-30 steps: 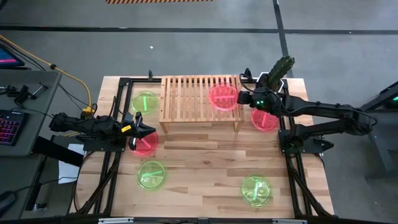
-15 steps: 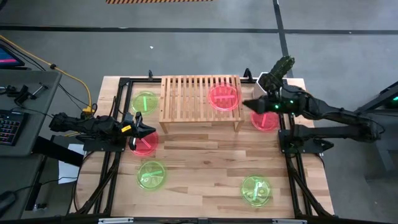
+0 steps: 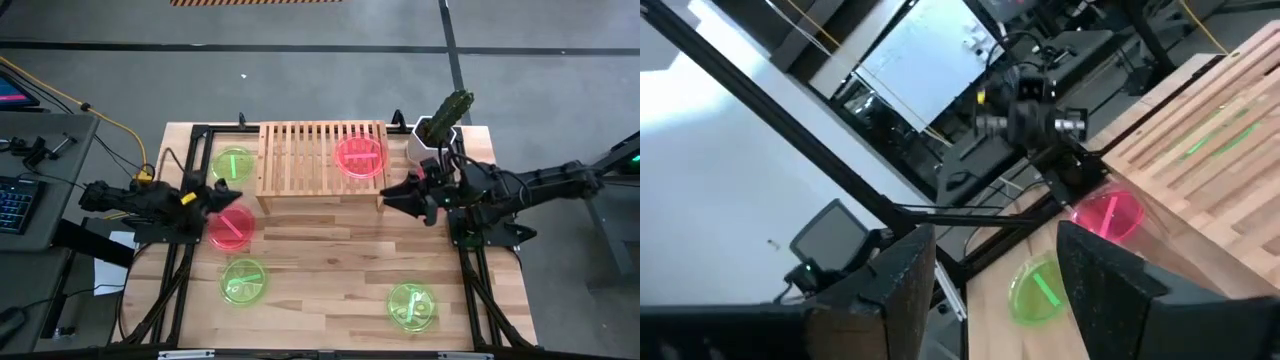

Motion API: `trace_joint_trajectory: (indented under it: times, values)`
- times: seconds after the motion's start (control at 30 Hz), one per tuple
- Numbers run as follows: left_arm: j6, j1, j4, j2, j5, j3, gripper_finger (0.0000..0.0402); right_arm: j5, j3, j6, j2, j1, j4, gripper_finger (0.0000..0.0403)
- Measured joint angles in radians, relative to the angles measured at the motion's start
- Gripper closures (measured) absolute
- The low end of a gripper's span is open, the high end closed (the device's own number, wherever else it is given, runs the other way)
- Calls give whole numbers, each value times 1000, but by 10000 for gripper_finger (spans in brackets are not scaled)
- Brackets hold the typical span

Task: Place and stack plates onto a shelf
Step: Put the top green transparent plate on the shelf

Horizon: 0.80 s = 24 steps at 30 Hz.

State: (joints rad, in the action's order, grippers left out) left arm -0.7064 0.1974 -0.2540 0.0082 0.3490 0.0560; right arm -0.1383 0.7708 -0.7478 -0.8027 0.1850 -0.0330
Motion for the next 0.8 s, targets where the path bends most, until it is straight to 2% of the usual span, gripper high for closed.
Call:
trace_joint_trajectory:
  times: [0.13, 0.2, 0.3, 0.4, 0.53, 0.6, 0.67, 0.73, 0.8]
  values:
    - [-25, -1, -220, 14, 197, 0, 401, -10, 0, -10, -6, 15, 0, 210]
    - [26, -1, -314, 38, 218, 14, 399, -10, 0, -10, -8, 15, 2, 210]
    - [88, -1, -255, 100, 209, 130, 385, -15, 0, -9, -9, 12, 0, 210]
    - [151, -1, 47, 189, 245, 328, 356, -39, 0, -3, -10, 11, 2, 210]
    - [149, -19, 653, 327, 429, 677, 309, -53, 0, -3, -10, 11, 7, 210]
    - [71, -42, 962, 403, 518, 842, 289, -53, 0, -3, -10, 11, 7, 210]
    - [-26, -73, 1252, 474, 558, 991, 274, -53, 0, -3, -10, 11, 13, 210]
    - [-143, -108, 1493, 537, 557, 1106, 264, -53, 0, -3, -10, 11, 15, 210]
    - [-239, -138, 1671, 589, 514, 1179, 259, -55, 0, -3, -10, 11, 16, 210]
